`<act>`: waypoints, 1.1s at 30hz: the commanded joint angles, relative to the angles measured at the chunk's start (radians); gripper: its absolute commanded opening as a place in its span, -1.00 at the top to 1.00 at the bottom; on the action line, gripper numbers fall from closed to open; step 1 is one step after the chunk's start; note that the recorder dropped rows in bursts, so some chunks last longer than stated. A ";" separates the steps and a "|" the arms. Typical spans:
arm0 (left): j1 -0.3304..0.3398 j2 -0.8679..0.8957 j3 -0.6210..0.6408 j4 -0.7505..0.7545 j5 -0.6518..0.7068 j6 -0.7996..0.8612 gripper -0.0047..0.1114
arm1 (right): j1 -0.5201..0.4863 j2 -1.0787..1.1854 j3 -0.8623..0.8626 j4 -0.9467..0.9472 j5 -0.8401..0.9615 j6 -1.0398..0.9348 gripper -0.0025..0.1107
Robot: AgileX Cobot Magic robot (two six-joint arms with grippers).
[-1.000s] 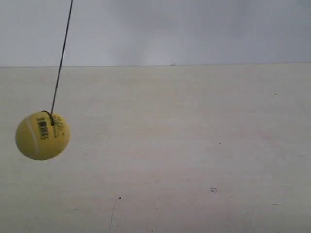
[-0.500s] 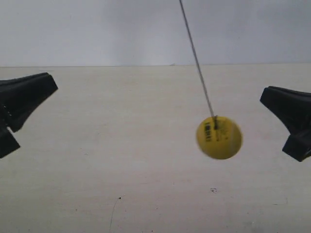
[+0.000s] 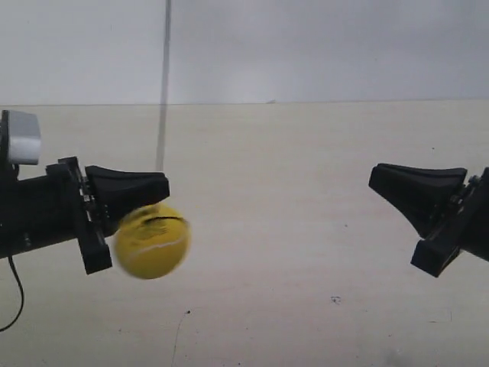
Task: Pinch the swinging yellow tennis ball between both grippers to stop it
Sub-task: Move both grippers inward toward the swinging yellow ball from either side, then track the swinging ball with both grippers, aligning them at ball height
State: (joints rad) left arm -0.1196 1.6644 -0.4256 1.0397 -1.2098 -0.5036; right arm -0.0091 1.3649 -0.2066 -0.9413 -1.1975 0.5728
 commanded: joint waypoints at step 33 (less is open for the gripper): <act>-0.101 0.019 -0.017 0.120 -0.011 0.015 0.84 | 0.171 0.065 -0.075 -0.255 -0.024 -0.006 0.96</act>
State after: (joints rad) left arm -0.2112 1.6812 -0.4388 1.1559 -1.2117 -0.4957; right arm 0.1604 1.4264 -0.2763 -1.1641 -1.2062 0.5634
